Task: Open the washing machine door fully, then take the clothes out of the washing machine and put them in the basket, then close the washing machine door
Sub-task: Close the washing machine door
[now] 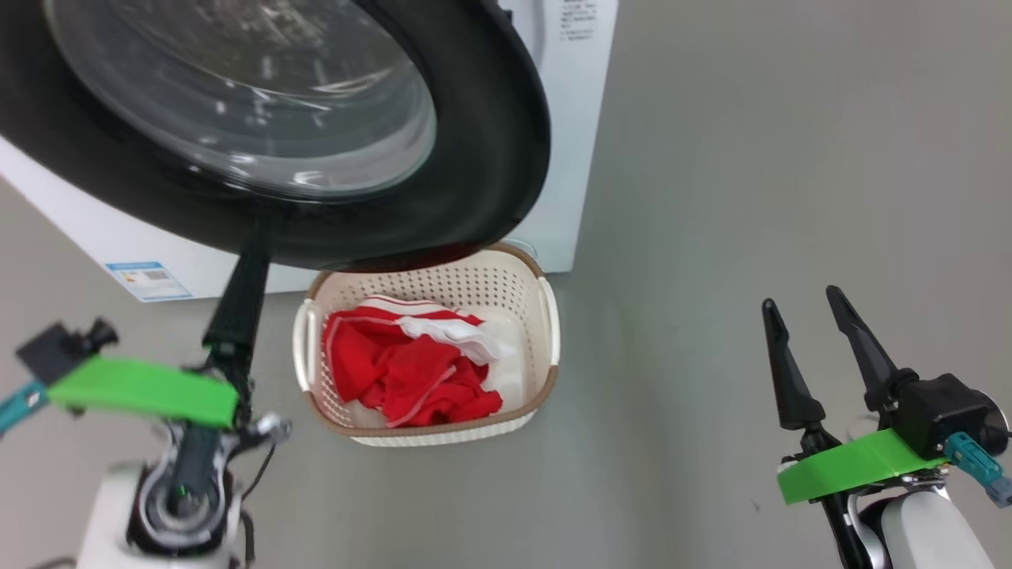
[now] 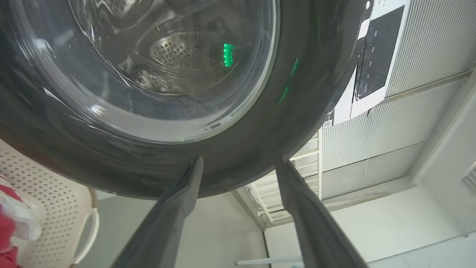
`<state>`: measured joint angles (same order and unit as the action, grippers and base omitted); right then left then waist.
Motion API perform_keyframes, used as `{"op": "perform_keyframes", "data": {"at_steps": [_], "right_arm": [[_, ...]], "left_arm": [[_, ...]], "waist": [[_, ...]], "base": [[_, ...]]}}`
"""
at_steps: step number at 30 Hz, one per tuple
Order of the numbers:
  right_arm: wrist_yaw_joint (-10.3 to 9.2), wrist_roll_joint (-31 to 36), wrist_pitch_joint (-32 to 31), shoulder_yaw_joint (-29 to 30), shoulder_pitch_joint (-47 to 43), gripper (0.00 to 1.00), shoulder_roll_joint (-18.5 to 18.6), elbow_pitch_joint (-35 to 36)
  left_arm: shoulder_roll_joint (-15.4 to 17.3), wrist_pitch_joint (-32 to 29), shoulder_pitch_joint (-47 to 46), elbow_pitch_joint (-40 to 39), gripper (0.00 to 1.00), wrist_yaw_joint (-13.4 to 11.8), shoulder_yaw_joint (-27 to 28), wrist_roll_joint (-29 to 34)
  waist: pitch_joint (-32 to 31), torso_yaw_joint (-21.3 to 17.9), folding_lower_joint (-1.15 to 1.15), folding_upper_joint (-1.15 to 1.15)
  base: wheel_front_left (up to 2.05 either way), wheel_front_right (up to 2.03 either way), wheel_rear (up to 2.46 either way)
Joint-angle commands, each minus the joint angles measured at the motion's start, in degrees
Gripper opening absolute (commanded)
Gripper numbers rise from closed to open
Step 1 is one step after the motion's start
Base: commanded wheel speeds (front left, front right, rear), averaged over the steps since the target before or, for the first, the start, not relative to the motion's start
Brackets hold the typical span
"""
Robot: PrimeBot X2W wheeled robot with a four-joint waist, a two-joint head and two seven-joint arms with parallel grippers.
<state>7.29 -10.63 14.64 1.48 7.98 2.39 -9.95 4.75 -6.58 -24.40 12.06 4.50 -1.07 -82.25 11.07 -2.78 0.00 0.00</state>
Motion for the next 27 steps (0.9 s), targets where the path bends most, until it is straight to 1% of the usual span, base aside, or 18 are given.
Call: {"op": "perform_keyframes", "data": {"at_steps": [1,6,10,12,13,14,16,17,19,22,24,27], "right_arm": [[0.20,0.4,0.4,-0.6,-0.4,1.00,0.5,0.8],[0.20,0.8,0.4,0.7,-1.3,1.00,0.5,-1.0],[0.20,0.8,0.4,1.4,-2.0,1.00,0.5,-1.3],[0.20,0.9,0.4,1.5,-2.4,1.00,0.5,-1.0],[0.20,0.9,0.4,1.5,-2.4,1.00,0.5,-1.0],[0.20,0.7,0.4,1.5,-3.0,1.00,0.5,-0.7],[0.20,0.5,0.4,1.5,-3.7,1.00,0.5,-0.4],[0.20,0.5,0.4,1.5,-3.7,1.00,0.5,-0.4],[0.20,0.5,0.4,1.8,-4.4,1.00,0.5,-0.1],[0.20,0.6,0.4,2.2,-5.3,1.00,0.5,0.0],[0.20,0.6,0.4,2.4,-5.9,1.00,0.5,0.2],[0.20,0.6,0.4,2.3,-6.8,1.00,0.5,0.6]], "left_arm": [[2.3,2.4,1.5,-2.2,1.00,1.1,0.9,3.8],[4.0,10.6,6.5,-3.0,1.00,2.0,-2.2,15.6],[5.5,16.1,9.9,-3.3,1.00,2.0,-4.5,23.8],[6.4,18.0,11.2,-3.5,1.00,1.6,-5.3,27.6],[6.4,18.0,11.2,-3.5,1.00,1.6,-5.3,27.6],[7.3,19.6,12.4,-4.1,1.00,1.0,-5.9,31.8],[8.0,20.6,13.8,-4.9,1.00,-0.1,-6.0,35.9],[8.0,20.6,13.8,-4.9,1.00,-0.1,-6.0,35.9],[8.7,21.1,15.1,-5.9,1.00,-1.7,-6.0,40.6],[8.7,21.5,17.4,-8.3,1.00,-3.6,-5.3,46.5],[8.1,21.5,18.9,-10.7,1.00,-4.8,-4.3,50.3],[7.2,21.5,21.5,-12.9,1.00,-5.6,-3.4,55.4]], "waist": [[-2.1,1.9,0.00,0.00],[-4.9,3.0,0.00,0.00],[-6.9,3.2,0.00,0.00],[-7.8,3.2,0.00,0.00],[-7.8,3.2,0.00,0.00],[-8.5,3.1,0.00,0.00],[-9.2,3.0,0.00,0.00],[-9.2,3.0,0.00,0.00],[-9.8,2.9,0.00,0.00],[-10.8,2.6,0.00,0.00],[-11.2,2.6,0.00,0.00],[-11.7,2.4,0.00,0.00]], "base": [[0.00,0.00,0.00],[0.00,0.00,0.00],[0.00,0.00,0.00],[0.00,0.00,0.00],[0.00,0.00,0.00],[0.00,0.00,0.00],[0.00,0.00,0.00],[0.00,0.00,0.00],[0.00,0.00,0.00],[0.00,0.00,0.00],[0.00,0.00,0.00],[0.00,0.00,0.00]]}}
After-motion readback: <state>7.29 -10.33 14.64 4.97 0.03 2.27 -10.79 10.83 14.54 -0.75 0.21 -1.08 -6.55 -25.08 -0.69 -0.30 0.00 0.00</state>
